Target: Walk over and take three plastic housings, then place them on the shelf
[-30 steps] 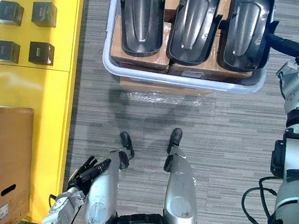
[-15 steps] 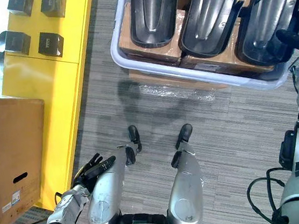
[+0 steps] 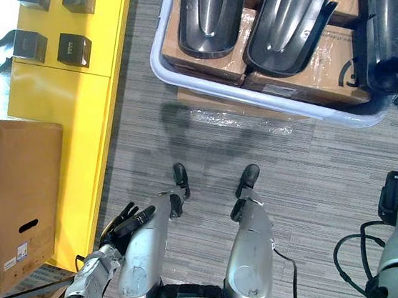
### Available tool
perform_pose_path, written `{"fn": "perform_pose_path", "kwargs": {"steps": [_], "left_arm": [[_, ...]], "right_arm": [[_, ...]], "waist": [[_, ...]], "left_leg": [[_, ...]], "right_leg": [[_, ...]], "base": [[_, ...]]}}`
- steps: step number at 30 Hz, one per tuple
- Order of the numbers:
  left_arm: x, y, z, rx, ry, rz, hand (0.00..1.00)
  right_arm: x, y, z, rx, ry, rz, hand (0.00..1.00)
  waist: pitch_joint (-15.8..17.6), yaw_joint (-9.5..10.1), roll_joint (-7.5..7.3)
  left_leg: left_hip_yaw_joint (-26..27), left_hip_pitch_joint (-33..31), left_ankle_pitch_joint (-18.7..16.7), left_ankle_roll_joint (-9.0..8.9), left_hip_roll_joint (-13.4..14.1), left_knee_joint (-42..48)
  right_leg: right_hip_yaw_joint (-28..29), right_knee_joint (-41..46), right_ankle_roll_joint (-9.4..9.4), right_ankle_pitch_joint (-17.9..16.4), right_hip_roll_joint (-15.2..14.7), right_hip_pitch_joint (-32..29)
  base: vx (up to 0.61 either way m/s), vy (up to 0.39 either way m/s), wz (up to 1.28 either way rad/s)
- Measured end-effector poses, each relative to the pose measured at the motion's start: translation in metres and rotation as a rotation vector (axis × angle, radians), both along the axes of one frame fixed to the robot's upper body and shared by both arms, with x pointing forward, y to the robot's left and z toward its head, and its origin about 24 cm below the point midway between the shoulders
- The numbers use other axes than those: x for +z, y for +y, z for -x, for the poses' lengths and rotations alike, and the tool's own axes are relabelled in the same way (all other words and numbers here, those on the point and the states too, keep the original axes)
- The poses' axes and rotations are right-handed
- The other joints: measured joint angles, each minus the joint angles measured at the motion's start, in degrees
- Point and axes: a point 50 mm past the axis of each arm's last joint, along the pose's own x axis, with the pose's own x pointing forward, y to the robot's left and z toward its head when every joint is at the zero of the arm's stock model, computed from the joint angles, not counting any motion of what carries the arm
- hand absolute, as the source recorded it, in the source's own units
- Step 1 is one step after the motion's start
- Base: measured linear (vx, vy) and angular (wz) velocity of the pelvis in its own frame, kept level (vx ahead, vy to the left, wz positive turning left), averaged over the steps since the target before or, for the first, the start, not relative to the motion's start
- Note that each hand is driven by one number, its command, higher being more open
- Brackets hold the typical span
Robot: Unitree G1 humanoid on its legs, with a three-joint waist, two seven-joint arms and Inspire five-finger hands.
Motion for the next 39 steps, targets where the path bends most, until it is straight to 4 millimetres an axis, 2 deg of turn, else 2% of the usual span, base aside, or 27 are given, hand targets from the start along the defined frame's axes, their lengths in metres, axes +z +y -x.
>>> {"fn": "perform_pose_path", "kwargs": {"steps": [4, 6, 8, 14, 18, 19, 21, 22, 24, 26, 28, 30, 31, 32, 33, 35, 38, 39], "left_arm": [[0.000, 0.000, 0.000, -0.001, -0.005, 0.020, 1.00], [-0.005, -0.005, 0.007, 0.078, 0.033, 0.193, 1.00], [-0.008, -0.005, 0.011, 0.127, 0.066, 0.267, 1.00], [-0.015, 0.007, 0.034, 0.169, 0.084, 0.269, 1.00], [-0.015, 0.010, 0.040, 0.175, 0.069, 0.269, 1.00], [-0.012, 0.010, 0.039, 0.173, 0.049, 0.274, 1.00], [-0.011, 0.018, 0.042, 0.189, 0.042, 0.259, 1.00], [-0.010, 0.025, 0.043, 0.196, 0.037, 0.244, 1.00], [-0.004, 0.028, 0.039, 0.192, 0.004, 0.236, 1.00], [0.015, 0.026, 0.021, 0.171, -0.128, 0.264, 1.00], [0.038, 0.020, 0.001, 0.141, -0.261, 0.308, 1.00], [0.075, 0.011, -0.031, 0.064, -0.443, 0.326, 1.00], [0.085, 0.008, -0.038, 0.043, -0.483, 0.330, 1.00], [0.103, 0.000, -0.049, 0.000, -0.561, 0.339, 1.00], [0.112, -0.004, -0.054, -0.025, -0.598, 0.345, 1.00], [0.141, -0.021, -0.068, -0.101, -0.707, 0.365, 1.00], [0.159, -0.042, -0.075, -0.187, -0.758, 0.395, 1.00], [0.161, -0.047, -0.075, -0.203, -0.760, 0.400, 1.00]], "right_arm": [[-0.002, 0.004, -0.005, 0.054, 0.031, 0.014, 0.00], [-0.006, 0.005, -0.005, 0.061, 0.032, 0.000, 0.00], [-0.012, 0.003, -0.003, 0.056, 0.031, -0.019, 0.00], [-0.042, -0.001, 0.009, 0.011, 0.048, -0.091, 0.00], [-0.049, -0.011, 0.024, -0.079, 0.048, -0.034, 0.00], [-0.048, -0.012, 0.026, -0.099, 0.052, 0.011, 0.00], [-0.046, -0.004, 0.022, -0.096, 0.033, 0.116, 0.00], [-0.042, 0.002, 0.020, -0.091, 0.012, 0.188, 0.00], [-0.033, 0.006, 0.022, -0.108, -0.016, 0.291, 0.00], [-0.029, 0.011, 0.027, -0.130, -0.047, 0.394, 0.00], [-0.035, 0.023, 0.024, -0.126, -0.075, 0.434, 0.00], [-0.053, 0.049, 0.018, -0.075, -0.083, 0.487, 0.00], [-0.057, 0.056, 0.016, -0.055, -0.087, 0.504, 0.00], [-0.059, 0.072, 0.014, -0.011, -0.096, 0.550, 0.00], [-0.059, 0.079, 0.013, 0.008, -0.105, 0.579, 0.00], [-0.063, 0.109, 0.012, 0.097, -0.133, 0.653, 0.00], [-0.068, 0.145, 0.010, 0.182, -0.168, 0.731, 0.00], [-0.069, 0.151, 0.010, 0.194, -0.175, 0.749, 0.00]], "waist": [[0.1, 0.06, -0.12], [0.1, 0.46, -0.22], [0.3, 0.41, -0.50], [0.4, -0.29, -2.47], [0.2, -0.91, -3.00], [-0.1, -1.35, -3.50], [-2.1, -2.43, -5.41], [-2.4, -3.64, -6.29], [-3.2, -4.12, -7.10], [-6.0, -4.22, -7.61], [-8.8, -4.13, -8.52], [-13.0, -3.64, -9.85], [-14.1, -3.66, -10.01], [-15.5, -3.79, -10.11], [-15.8, -3.90, -10.06], [-18.5, -4.67, -10.09], [-19.9, -5.22, -10.08], [-20.4, -5.24, -10.09]], "left_leg": [[-0.1, 0.3, 0.2, -0.27, 0.3, 0.0], [-0.1, 0.8, 0.2, -0.33, 0.3, -0.2], [-0.5, 1.7, 0.3, -0.34, 0.3, -0.3], [-0.6, 7.8, 1.4, -0.95, -0.5, -5.2], [-0.5, 12.8, 2.5, -1.01, -0.9, -8.5], [-0.5, 14.3, 2.6, -1.31, -1.0, -9.6], [-0.6, 15.0, 3.3, -1.99, -1.0, -11.7], [-0.7, 16.2, 3.7, -2.15, -0.9, -12.7], [-0.6, 17.9, 4.1, -2.20, -0.9, -13.6], [-0.4, 19.3, 4.7, -2.33, -1.2, -15.9], [-0.2, 20.2, 4.8, -2.43, -1.2, -17.4], [0.3, 21.6, 4.6, -2.75, -0.8, -18.5], [0.3, 21.7, 4.6, -2.81, -0.8, -18.7], [0.6, 22.6, 4.6, -2.88, -0.8, -19.3], [0.7, 23.2, 4.5, -3.02, -0.8, -19.3], [1.0, 23.8, 4.3, -3.20, -0.8, -19.5], [1.6, 25.6, 4.3, -3.24, -0.8, -20.3], [1.7, 25.6, 4.3, -3.29, -0.8, -20.3]], "right_leg": [[0.0, 0.6, -0.35, -0.3, 0.1, 0.0], [-0.1, 0.6, -0.35, -0.3, 0.1, 0.5], [-0.3, 0.4, -0.35, -0.3, 0.2, 1.8], [-1.6, -4.3, 0.50, 0.3, 0.6, 8.3], [-2.1, -8.5, 1.01, 1.4, 1.4, 13.5], [-2.3, -10.0, 1.02, 1.7, 1.7, 15.2], [-2.4, -12.1, 0.77, 2.6, 2.4, 15.6], [-2.8, -13.3, 0.60, 3.1, 2.7, 16.9], [-3.0, -14.1, 0.73, 3.3, 2.9, 18.3], [-3.1, -16.0, 0.85, 3.9, 3.2, 19.5], [-3.1, -17.4, 0.87, 4.1, 3.5, 20.3], [-3.1, -18.4, 0.82, 4.1, 4.1, 21.3], [-3.1, -18.5, 0.79, 4.0, 4.2, 21.3], [-3.0, -18.6, 0.79, 4.0, 4.2, 21.9], [-3.0, -18.7, 0.79, 4.0, 4.2, 22.5], [-3.0, -19.3, 0.82, 4.1, 4.2, 23.0], [-2.9, -19.3, 0.83, 4.1, 4.3, 24.1], [-2.9, -19.3, 0.83, 4.1, 4.3, 24.1]], "base": [[-0.03, -0.009, 0.00], [-0.03, -0.007, 0.03], [0.00, 0.003, 0.08], [0.02, 0.008, 0.08], [0.08, -0.006, 0.00], [0.07, -0.012, -0.05], [0.09, -0.020, -0.06], [0.12, -0.034, -0.06], [0.09, -0.024, -0.04], [0.06, -0.004, 0.01], [0.04, -0.010, -0.03], [0.02, -0.023, -0.12], [0.03, -0.022, -0.12], [0.03, -0.016, -0.07], [0.03, -0.004, -0.10], [0.02, 0.006, -0.06], [0.01, 0.000, -0.09], [-0.02, 0.007, -0.07]]}}
